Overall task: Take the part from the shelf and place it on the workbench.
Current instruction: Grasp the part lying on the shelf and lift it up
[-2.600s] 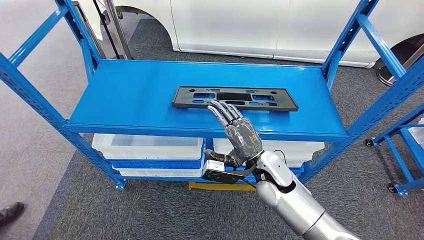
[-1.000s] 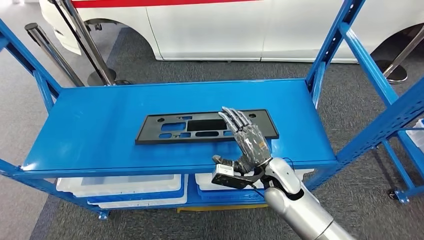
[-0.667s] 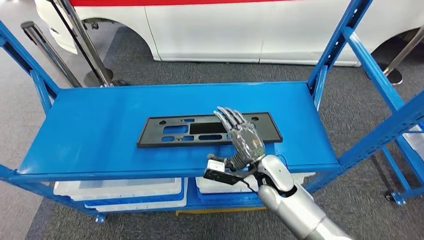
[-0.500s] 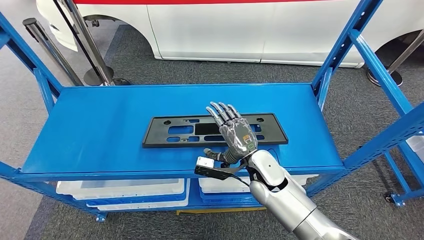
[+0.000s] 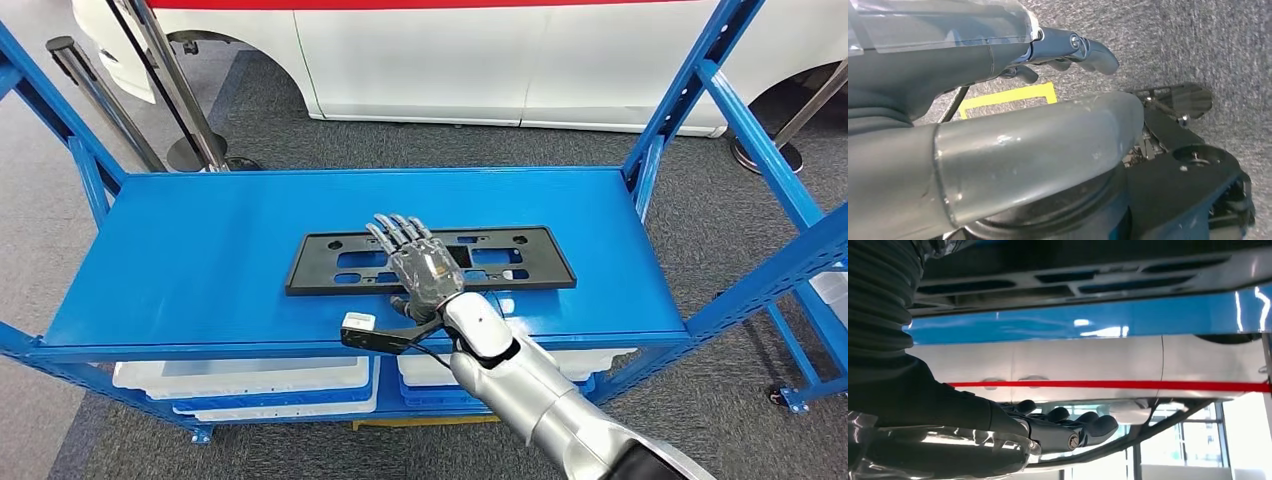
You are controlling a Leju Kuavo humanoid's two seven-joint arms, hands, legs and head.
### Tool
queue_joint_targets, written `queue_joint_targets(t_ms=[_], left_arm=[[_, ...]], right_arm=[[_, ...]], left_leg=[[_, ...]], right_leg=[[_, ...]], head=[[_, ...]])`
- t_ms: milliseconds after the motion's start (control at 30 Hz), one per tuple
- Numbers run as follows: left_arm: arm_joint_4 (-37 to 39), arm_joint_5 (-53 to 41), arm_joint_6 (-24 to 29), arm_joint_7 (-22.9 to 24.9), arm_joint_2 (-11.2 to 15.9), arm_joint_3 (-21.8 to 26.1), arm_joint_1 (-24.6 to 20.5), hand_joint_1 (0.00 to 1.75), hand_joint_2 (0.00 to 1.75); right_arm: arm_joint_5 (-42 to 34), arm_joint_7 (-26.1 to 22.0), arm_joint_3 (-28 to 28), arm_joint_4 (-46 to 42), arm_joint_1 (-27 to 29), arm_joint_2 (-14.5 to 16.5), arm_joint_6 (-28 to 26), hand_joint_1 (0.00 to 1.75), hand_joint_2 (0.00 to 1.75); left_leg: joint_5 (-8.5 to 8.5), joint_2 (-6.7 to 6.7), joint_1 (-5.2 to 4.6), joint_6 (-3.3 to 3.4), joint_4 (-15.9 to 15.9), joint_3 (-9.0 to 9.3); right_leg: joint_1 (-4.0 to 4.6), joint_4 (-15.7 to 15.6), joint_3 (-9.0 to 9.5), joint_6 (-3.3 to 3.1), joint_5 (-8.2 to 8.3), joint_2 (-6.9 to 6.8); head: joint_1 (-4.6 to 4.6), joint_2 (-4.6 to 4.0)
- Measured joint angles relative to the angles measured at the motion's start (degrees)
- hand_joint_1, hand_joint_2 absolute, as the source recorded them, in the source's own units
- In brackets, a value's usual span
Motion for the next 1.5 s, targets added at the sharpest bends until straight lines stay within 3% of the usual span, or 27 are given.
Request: queue_joint_targets(t_ms=[133, 400, 900, 933, 1033, 1067, 1167, 1500], left_arm=[[0.0, 0.4, -0.5, -0.1, -0.2, 0.1, 0.0, 0.00, 0.00], [0.0, 0.5, -1.2, 0.2, -0.2, 0.5, 0.0, 0.00, 0.00], [0.0, 0.0, -1.2, -0.1, -0.2, 1.5, 0.1, 0.00, 0.00], [0.0, 0.0, -1.2, -0.1, -0.2, 1.6, 0.1, 0.00, 0.00], [0.0, -0.1, -1.2, -0.1, -0.2, 1.7, 0.1, 0.00, 0.00], [0.0, -0.2, -1.2, -0.1, -0.2, 1.8, 0.1, 0.00, 0.44], [0.0, -0.5, -1.1, -0.1, -0.2, 1.8, 0.1, 0.00, 1.75], [0.0, -0.7, -0.3, 0.1, -0.2, 1.9, 0.1, 0.00, 1.75]], right_arm=[[0.4, -0.2, 1.9, 7.9, -2.1, 2.5, 1.3, 0.00, 1.75], [2.8, 1.9, 4.4, 17.0, -5.8, 4.5, 0.4, 0.00, 1.75], [8.4, 10.3, 4.6, 24.2, -8.0, 4.5, -7.2, 0.00, 1.75], [8.4, 10.4, 4.5, 24.4, -8.1, 4.4, -7.3, 0.35, 1.75], [8.5, 10.5, 4.3, 25.0, -8.1, 4.3, -7.3, 1.66, 1.75], [8.4, 10.5, 4.3, 25.1, -8.1, 4.3, -7.2, 1.75, 1.75], [8.2, 10.0, 4.1, 25.6, -7.9, 4.1, -7.1, 1.75, 1.75], [7.5, 8.8, 2.9, 26.1, -6.4, 3.9, -7.3, 1.75, 1.75]], left_leg=[[0.02, -0.01, 0.03, -0.02, 0.0, 0.05], [0.02, 0.03, 0.08, -0.04, 0.0, 0.23], [0.03, 0.03, 0.12, -0.04, 0.0, 0.38], [0.03, 0.03, 0.12, -0.04, 0.0, 0.38], [0.03, 0.03, 0.12, -0.04, 0.0, 0.39], [0.03, 0.03, 0.12, -0.04, 0.0, 0.38], [0.03, 0.03, 0.12, -0.04, 0.0, 0.38], [0.03, 0.03, 0.12, -0.05, 0.0, 0.38]], right_leg=[[0.08, 0.1, 0.00, 0.00, -0.01, -0.01], [0.12, 0.1, 0.11, 0.02, -0.04, 0.03], [0.09, 0.1, 0.28, 0.05, -0.04, 0.02], [0.09, 0.1, 0.28, 0.05, -0.04, 0.02], [0.09, 0.1, 0.27, 0.05, -0.05, 0.03], [0.09, 0.1, 0.27, 0.05, -0.05, 0.03], [0.10, 0.1, 0.26, 0.05, -0.05, 0.02], [0.10, 0.1, 0.24, 0.05, -0.05, 0.03]], head=[[0.01, 0.01], [0.00, 0.00], [0.00, 0.00], [0.00, 0.00], [0.00, 0.01], [0.00, 0.01], [0.00, 0.01], [0.00, 0.00]])
